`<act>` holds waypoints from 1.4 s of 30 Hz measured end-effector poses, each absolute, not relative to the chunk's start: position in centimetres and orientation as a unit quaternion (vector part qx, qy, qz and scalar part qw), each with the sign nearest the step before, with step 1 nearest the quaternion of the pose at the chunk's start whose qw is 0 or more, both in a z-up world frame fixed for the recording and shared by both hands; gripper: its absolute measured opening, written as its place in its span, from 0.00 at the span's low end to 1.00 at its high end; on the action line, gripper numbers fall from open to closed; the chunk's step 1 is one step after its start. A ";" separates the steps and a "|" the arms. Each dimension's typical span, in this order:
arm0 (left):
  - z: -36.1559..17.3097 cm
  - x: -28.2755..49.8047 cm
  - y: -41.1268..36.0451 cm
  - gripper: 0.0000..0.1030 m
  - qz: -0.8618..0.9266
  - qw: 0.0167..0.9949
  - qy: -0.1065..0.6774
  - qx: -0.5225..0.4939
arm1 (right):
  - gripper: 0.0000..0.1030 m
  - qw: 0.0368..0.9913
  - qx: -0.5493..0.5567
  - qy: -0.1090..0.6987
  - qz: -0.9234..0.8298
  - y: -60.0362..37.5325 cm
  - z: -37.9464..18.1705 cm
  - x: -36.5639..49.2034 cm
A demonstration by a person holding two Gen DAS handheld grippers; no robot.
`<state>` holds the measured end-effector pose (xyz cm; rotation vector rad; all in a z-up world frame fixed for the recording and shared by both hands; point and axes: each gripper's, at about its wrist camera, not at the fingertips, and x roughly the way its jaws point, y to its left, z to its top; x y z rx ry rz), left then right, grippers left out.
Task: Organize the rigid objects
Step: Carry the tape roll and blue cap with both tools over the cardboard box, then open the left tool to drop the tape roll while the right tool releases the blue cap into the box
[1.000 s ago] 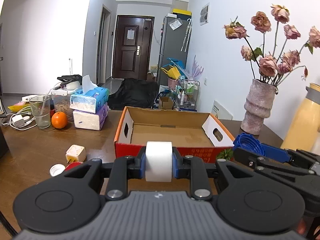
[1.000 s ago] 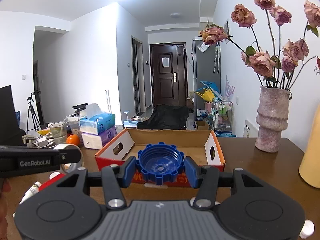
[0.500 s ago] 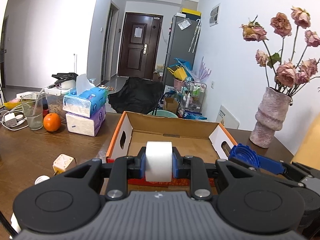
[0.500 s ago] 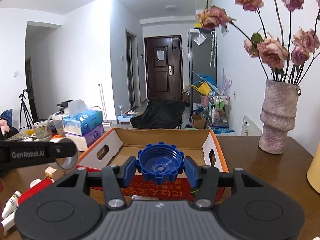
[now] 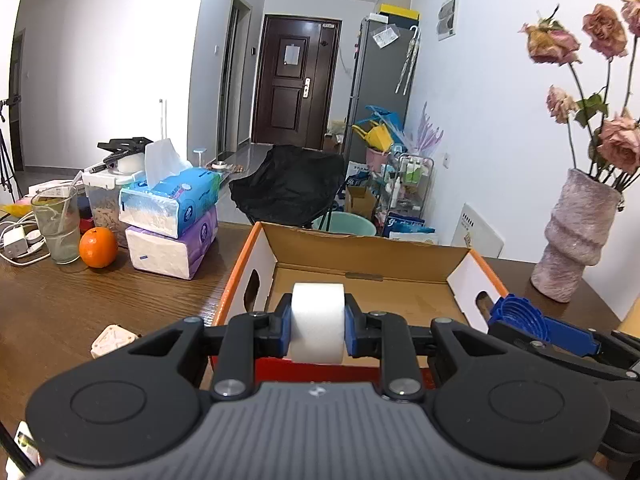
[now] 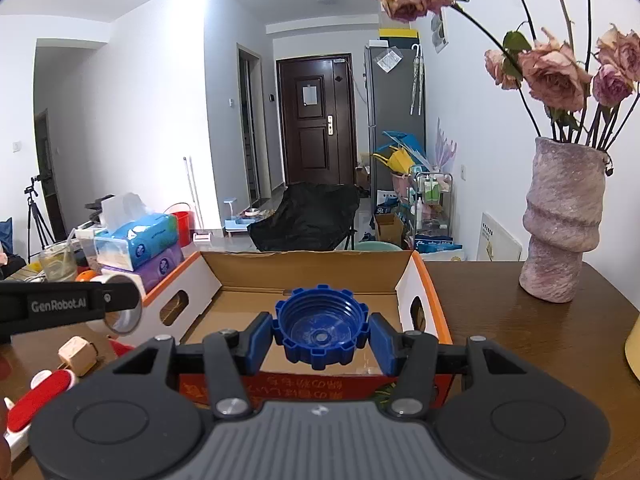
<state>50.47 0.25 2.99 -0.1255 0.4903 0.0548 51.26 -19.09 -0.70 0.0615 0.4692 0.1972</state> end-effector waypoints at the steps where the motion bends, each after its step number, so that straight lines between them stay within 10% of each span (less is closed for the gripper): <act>1: 2.8 50.9 0.2 0.24 0.028 0.967 0.246 -0.060 | 0.50 0.967 0.031 0.233 0.098 -19.1 -0.9 51.7; 42: -2.8 62.0 0.2 0.25 0.050 0.945 0.323 -0.003 | 0.50 0.953 -0.006 0.288 0.091 -18.4 -5.0 60.3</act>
